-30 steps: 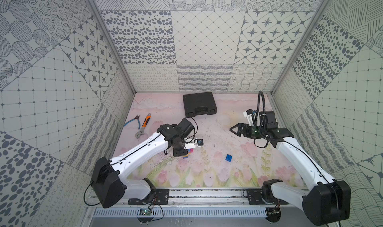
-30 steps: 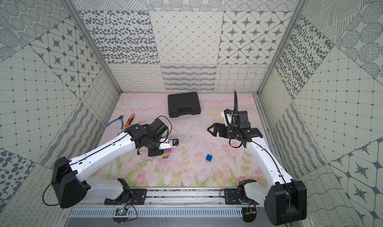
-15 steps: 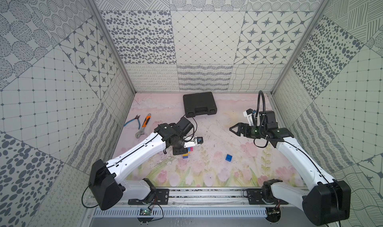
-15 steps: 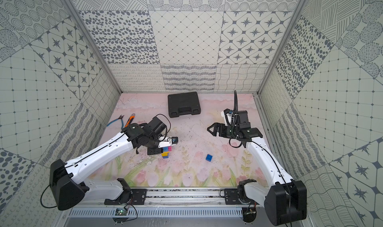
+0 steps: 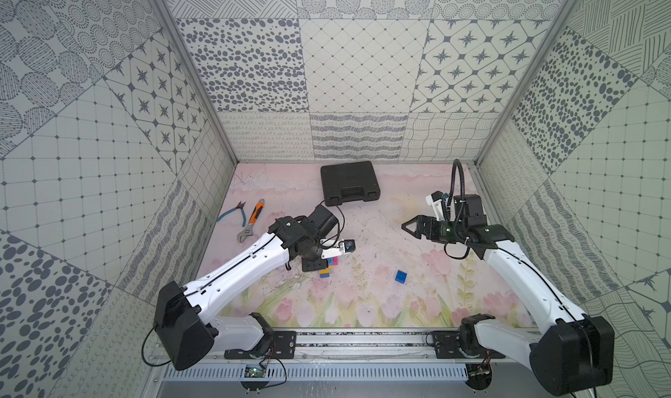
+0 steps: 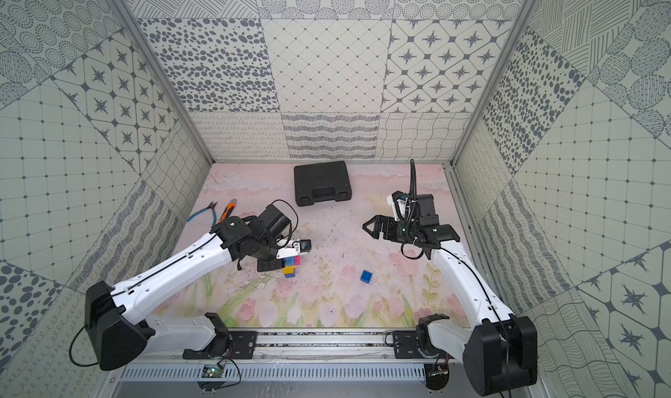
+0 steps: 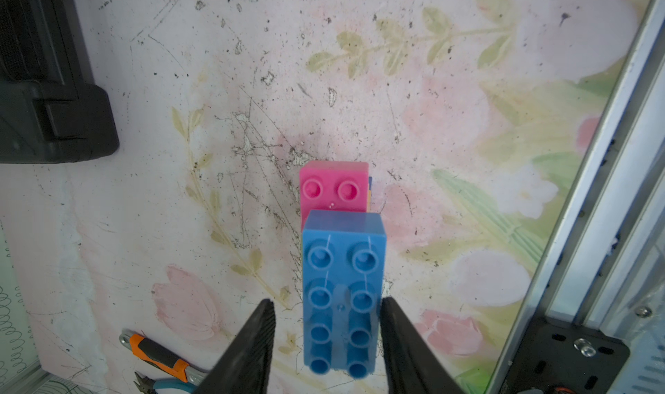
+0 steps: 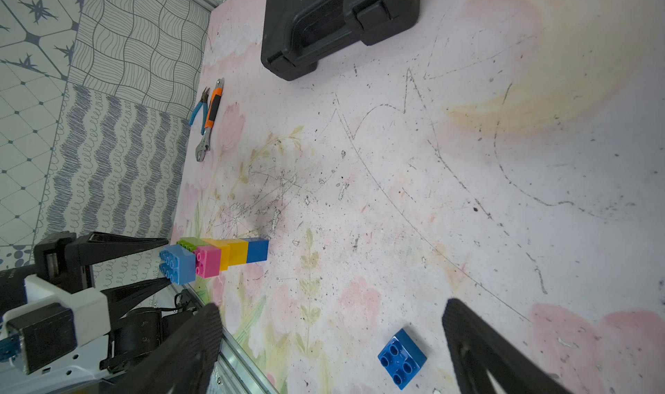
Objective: Assemble a spoon with lego
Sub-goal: Assemble the lego brick with the lego brick.
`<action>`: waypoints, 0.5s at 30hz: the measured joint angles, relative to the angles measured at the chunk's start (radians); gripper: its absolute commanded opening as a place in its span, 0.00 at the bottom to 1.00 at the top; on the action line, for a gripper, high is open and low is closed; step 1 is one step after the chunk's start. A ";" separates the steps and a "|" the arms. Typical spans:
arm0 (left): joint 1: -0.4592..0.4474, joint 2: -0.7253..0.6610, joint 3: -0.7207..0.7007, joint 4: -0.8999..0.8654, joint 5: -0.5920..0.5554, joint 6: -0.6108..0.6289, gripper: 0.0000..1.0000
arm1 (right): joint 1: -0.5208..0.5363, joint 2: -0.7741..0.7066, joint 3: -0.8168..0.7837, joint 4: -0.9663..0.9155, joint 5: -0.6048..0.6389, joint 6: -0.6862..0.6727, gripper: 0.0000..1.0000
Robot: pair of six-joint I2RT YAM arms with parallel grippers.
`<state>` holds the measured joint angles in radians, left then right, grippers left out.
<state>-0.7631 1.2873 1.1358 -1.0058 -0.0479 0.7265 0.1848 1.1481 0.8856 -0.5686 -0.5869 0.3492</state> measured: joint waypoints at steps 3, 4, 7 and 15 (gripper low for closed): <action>0.000 0.001 0.000 0.000 0.000 -0.003 0.51 | 0.000 0.000 -0.004 0.003 -0.004 0.000 0.98; 0.000 0.002 0.000 0.000 0.000 -0.003 0.51 | 0.000 0.000 -0.005 0.003 -0.005 0.000 0.98; 0.000 0.007 0.000 0.000 0.001 -0.004 0.50 | 0.000 0.000 -0.005 0.005 -0.009 0.000 0.98; 0.000 0.027 0.007 -0.007 0.012 -0.011 0.44 | 0.000 0.000 -0.008 0.005 -0.013 -0.001 0.98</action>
<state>-0.7631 1.3140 1.1427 -1.0126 -0.0360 0.7151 0.1848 1.1481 0.8780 -0.5636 -0.5999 0.3485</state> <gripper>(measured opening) 0.459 0.982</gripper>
